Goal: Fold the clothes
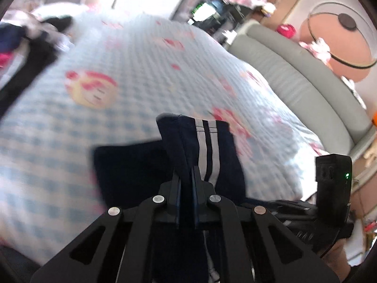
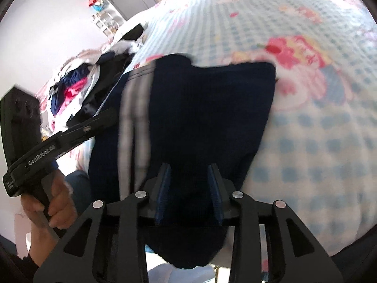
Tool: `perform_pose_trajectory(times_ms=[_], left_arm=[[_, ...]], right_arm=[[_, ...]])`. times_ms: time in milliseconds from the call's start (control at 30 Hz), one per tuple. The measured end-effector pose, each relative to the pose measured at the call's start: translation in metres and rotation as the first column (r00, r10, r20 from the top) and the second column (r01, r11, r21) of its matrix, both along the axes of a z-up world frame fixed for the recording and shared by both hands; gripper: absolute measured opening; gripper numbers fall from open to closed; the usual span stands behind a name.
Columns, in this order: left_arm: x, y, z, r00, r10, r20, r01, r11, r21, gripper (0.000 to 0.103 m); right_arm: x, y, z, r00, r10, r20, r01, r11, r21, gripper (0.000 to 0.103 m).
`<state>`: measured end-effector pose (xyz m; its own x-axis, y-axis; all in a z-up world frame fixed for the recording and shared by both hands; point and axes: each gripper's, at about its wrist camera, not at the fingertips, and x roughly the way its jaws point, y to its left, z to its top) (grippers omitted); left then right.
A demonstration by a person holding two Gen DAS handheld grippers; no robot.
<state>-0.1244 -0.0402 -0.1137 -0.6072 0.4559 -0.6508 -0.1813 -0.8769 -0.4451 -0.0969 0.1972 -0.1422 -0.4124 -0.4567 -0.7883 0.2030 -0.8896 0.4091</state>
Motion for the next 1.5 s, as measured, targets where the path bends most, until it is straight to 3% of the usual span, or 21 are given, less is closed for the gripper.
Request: perform_pose_trajectory(times_ms=[167, 267, 333, 367, 400, 567, 633, 833, 867, 967, 1033, 1100, 1233, 1300, 1333, 1367, 1400, 1500], left_arm=[[-0.003, -0.047, -0.036, 0.986, 0.095, 0.139, -0.095, 0.995, -0.003, 0.008], [0.002, -0.060, -0.048, 0.980, 0.111, 0.167, -0.123, 0.990, 0.065, 0.010], [-0.001, -0.060, -0.044, 0.984, 0.090, 0.153, -0.108, 0.988, 0.113, 0.021], [-0.003, -0.059, -0.042, 0.986, 0.082, 0.143, -0.100, 0.987, 0.128, 0.041], [-0.007, -0.058, -0.040, 0.988, 0.078, 0.130, -0.095, 0.986, 0.137, 0.051], [-0.034, -0.039, -0.041, 0.988, 0.011, 0.157, -0.030, 0.992, 0.124, 0.048], [-0.036, -0.028, -0.042, 0.986, -0.048, 0.162, 0.027, 0.991, 0.134, 0.039], [-0.018, -0.005, -0.027, 0.985, -0.166, 0.044, 0.156, 0.973, 0.168, 0.039], [-0.020, -0.006, -0.029, 0.986, -0.158, 0.057, 0.147, 0.975, 0.165, 0.042], [-0.034, -0.016, -0.050, 0.975, -0.074, 0.210, 0.049, 0.992, 0.117, 0.051], [-0.039, -0.021, -0.067, 0.949, -0.083, 0.306, 0.034, 0.986, 0.163, 0.051], [-0.035, -0.023, -0.072, 0.943, -0.118, 0.310, 0.044, 0.971, 0.236, 0.049], [-0.039, -0.019, -0.048, 0.970, -0.148, 0.191, 0.088, 0.954, 0.288, 0.044], [-0.044, -0.022, -0.039, 0.977, -0.143, 0.159, 0.089, 0.947, 0.307, 0.029], [-0.045, -0.025, -0.034, 0.982, -0.128, 0.141, 0.081, 0.950, 0.302, 0.026], [-0.044, -0.026, -0.029, 0.986, -0.112, 0.124, 0.072, 0.955, 0.287, 0.015], [-0.042, -0.027, -0.024, 0.990, -0.094, 0.108, 0.063, 0.964, 0.260, 0.010], [-0.032, -0.032, -0.014, 0.997, -0.027, 0.069, 0.015, 0.986, 0.167, 0.007]], right_arm=[[-0.015, 0.000, -0.022, 0.998, -0.016, 0.055, 0.009, 0.992, 0.126, 0.037], [-0.012, 0.003, -0.021, 0.999, -0.022, 0.042, 0.016, 0.992, 0.126, 0.038], [-0.011, 0.010, -0.015, 0.999, -0.043, 0.028, 0.041, 0.996, 0.083, 0.044], [-0.012, 0.014, -0.011, 0.998, -0.056, 0.019, 0.055, 0.996, 0.066, 0.045], [-0.015, 0.018, -0.008, 0.997, -0.071, 0.010, 0.070, 0.996, 0.062, 0.045], [-0.034, 0.032, -0.001, 0.992, -0.124, 0.004, 0.123, 0.990, 0.073, 0.045], [-0.039, 0.034, -0.005, 0.993, -0.120, 0.021, 0.118, 0.989, 0.091, 0.045], [-0.034, 0.031, -0.019, 0.995, -0.089, 0.041, 0.082, 0.988, 0.134, 0.045], [-0.034, 0.029, -0.021, 0.995, -0.087, 0.042, 0.080, 0.987, 0.139, 0.046], [-0.039, 0.027, -0.020, 0.995, -0.092, 0.033, 0.087, 0.986, 0.141, 0.050], [-0.044, 0.026, -0.017, 0.994, -0.108, 0.022, 0.104, 0.985, 0.137, 0.050], [-0.052, 0.026, -0.016, 0.993, -0.116, 0.023, 0.112, 0.985, 0.132, 0.050], [-0.068, 0.018, -0.023, 0.994, -0.090, 0.058, 0.082, 0.988, 0.134, 0.050], [-0.071, 0.012, -0.026, 0.996, -0.067, 0.064, 0.058, 0.989, 0.137, 0.050], [-0.071, 0.010, -0.025, 0.996, -0.063, 0.059, 0.055, 0.989, 0.135, 0.050], [-0.071, 0.009, -0.024, 0.997, -0.060, 0.054, 0.053, 0.990, 0.131, 0.050], [-0.070, 0.010, -0.022, 0.997, -0.063, 0.048, 0.057, 0.991, 0.122, 0.050], [-0.068, 0.017, -0.017, 0.996, -0.082, 0.033, 0.079, 0.992, 0.095, 0.050]])
